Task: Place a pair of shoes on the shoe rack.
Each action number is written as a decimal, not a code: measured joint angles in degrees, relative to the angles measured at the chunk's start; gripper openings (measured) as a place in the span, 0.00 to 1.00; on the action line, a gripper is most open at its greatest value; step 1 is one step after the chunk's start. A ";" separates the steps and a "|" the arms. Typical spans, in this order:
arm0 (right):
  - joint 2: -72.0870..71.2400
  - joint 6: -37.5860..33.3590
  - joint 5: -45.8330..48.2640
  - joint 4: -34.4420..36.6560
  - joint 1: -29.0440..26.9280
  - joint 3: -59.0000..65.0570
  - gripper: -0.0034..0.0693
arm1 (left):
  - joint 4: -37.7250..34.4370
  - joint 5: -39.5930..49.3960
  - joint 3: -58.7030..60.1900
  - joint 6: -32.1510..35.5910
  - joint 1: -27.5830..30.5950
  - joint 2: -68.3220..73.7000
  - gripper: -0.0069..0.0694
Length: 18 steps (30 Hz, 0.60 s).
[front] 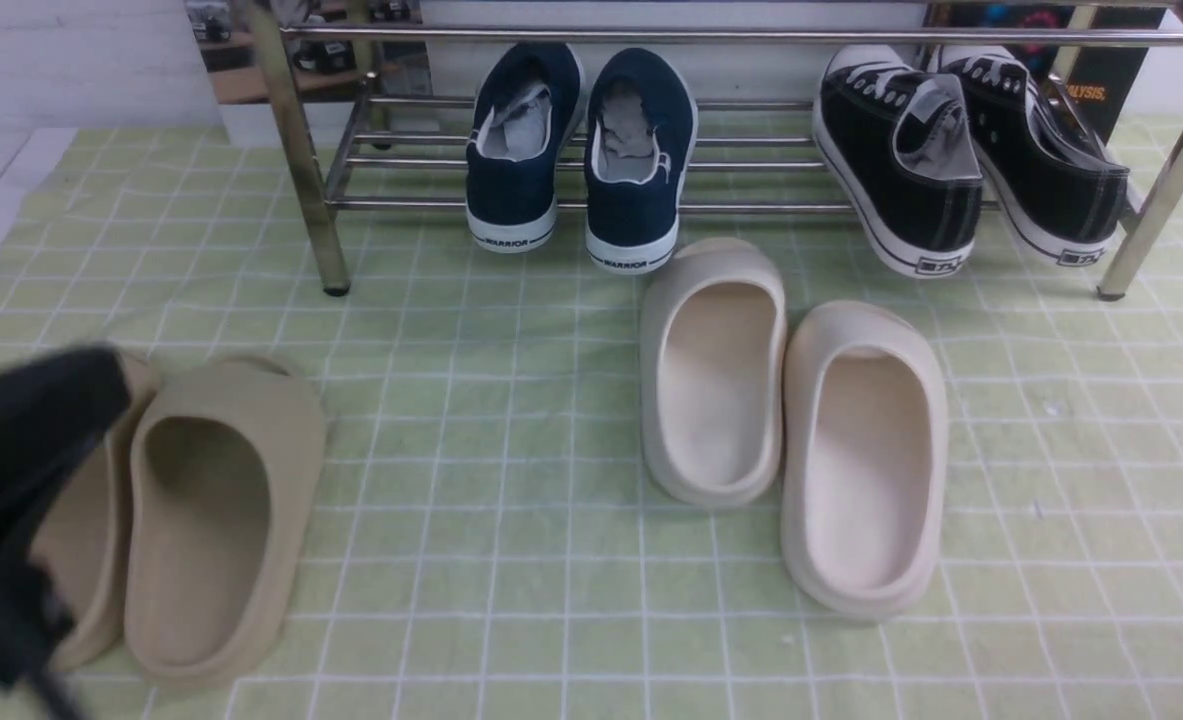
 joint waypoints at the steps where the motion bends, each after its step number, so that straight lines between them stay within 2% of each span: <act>1: 0.00 0.00 0.00 0.00 0.00 0.00 0.38 | -0.14 -0.61 3.80 -0.58 0.00 -4.73 0.07; 4: 0.00 0.00 -0.06 0.00 0.00 0.00 0.38 | -0.66 -0.40 11.74 -3.34 0.00 -15.60 0.07; 7: -0.08 0.00 0.07 0.06 -0.05 -0.04 0.38 | -0.79 0.82 16.44 -6.73 0.00 -18.58 0.07; 18: -0.07 0.00 0.02 0.01 -0.05 -0.04 0.38 | -2.56 -7.94 17.37 -7.88 0.00 -6.95 0.07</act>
